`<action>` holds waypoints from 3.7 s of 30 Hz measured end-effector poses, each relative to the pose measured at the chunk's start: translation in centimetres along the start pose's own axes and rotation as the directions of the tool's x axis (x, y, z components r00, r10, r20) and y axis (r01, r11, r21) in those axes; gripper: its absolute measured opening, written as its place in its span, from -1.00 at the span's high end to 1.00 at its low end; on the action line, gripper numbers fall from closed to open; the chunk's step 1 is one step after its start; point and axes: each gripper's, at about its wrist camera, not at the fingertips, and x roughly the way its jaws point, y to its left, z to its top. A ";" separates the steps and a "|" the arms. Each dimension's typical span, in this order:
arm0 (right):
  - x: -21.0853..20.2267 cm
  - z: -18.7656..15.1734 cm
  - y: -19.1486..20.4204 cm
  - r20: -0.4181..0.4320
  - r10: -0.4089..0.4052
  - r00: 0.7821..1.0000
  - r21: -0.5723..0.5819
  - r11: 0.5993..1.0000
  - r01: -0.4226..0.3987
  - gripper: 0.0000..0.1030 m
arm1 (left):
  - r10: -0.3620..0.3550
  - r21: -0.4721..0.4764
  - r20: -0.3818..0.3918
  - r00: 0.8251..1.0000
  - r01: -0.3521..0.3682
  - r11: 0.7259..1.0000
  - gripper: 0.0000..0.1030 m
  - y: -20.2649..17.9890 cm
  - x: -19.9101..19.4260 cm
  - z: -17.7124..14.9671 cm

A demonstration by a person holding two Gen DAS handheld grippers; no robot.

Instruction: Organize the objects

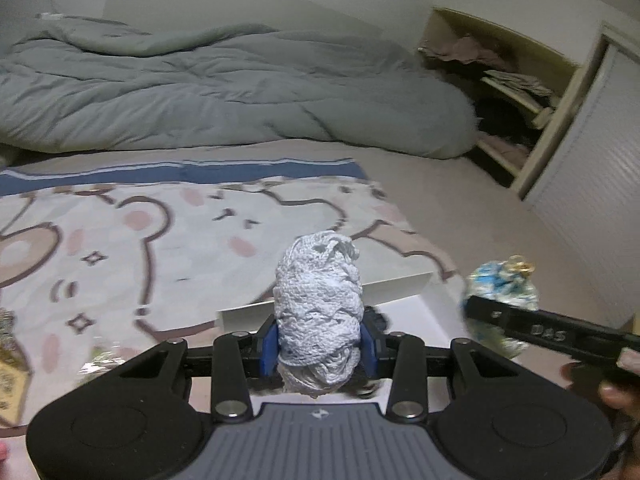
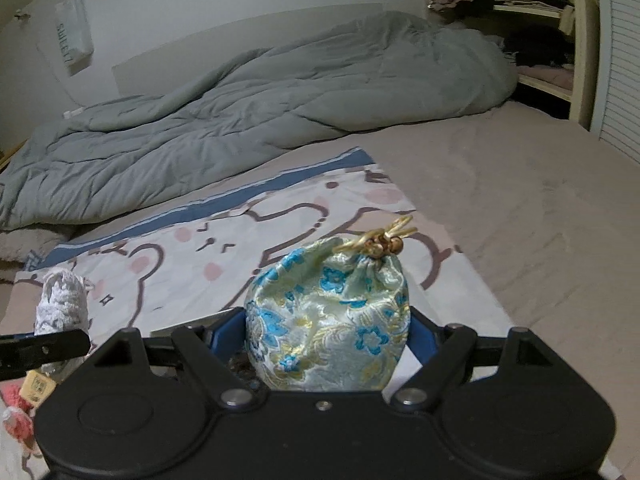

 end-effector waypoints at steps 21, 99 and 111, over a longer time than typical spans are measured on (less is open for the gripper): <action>3.4 -0.1 -6.0 0.017 -0.135 0.991 0.111 0.985 0.133 -0.62 | -0.357 -0.079 -0.093 0.929 0.351 0.933 0.19 -6.7 12.5 -2.6; -7.1 -2.7 -0.8 0.055 -0.015 0.998 -0.039 0.999 0.017 -0.98 | 0.023 0.102 0.006 1.000 -0.024 0.994 -1.00 -1.5 -1.7 -2.1; -8.5 -3.2 0.1 0.049 -0.040 0.998 -0.073 0.996 0.044 -0.99 | 0.036 0.116 0.012 0.999 -0.037 0.993 -1.00 -0.7 -3.8 -2.6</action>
